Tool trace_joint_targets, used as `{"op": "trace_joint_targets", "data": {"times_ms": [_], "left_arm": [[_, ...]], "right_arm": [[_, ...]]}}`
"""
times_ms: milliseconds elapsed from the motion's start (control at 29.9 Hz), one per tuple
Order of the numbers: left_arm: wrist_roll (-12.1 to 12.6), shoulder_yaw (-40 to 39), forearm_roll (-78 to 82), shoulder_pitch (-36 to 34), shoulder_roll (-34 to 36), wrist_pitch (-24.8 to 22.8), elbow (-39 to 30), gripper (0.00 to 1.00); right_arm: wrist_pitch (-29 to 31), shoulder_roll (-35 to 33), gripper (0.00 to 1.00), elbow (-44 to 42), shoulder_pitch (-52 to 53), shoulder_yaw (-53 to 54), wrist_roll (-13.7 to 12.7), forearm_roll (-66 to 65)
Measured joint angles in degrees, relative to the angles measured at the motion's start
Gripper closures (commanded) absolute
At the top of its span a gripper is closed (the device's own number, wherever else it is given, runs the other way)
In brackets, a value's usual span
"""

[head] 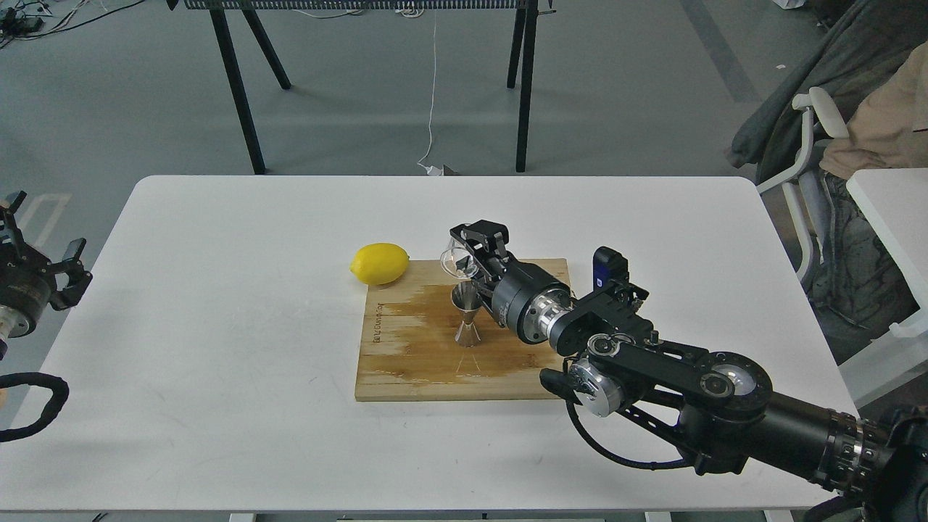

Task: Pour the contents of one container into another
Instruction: 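Tilt the glass cup with the right gripper to pour into the jigger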

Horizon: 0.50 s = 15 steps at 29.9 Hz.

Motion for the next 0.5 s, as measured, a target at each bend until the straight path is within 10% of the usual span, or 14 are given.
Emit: {"op": "trace_joint_targets", "data": {"times_ms": [502], "left_arm": [[0.0,0.0,-0.01,0.04,0.0,0.0,0.08,0.03]], "right_arm": [[0.41,-0.97,0.57,0.09,1.31,-1.58,-0.09,-0.77]]}}
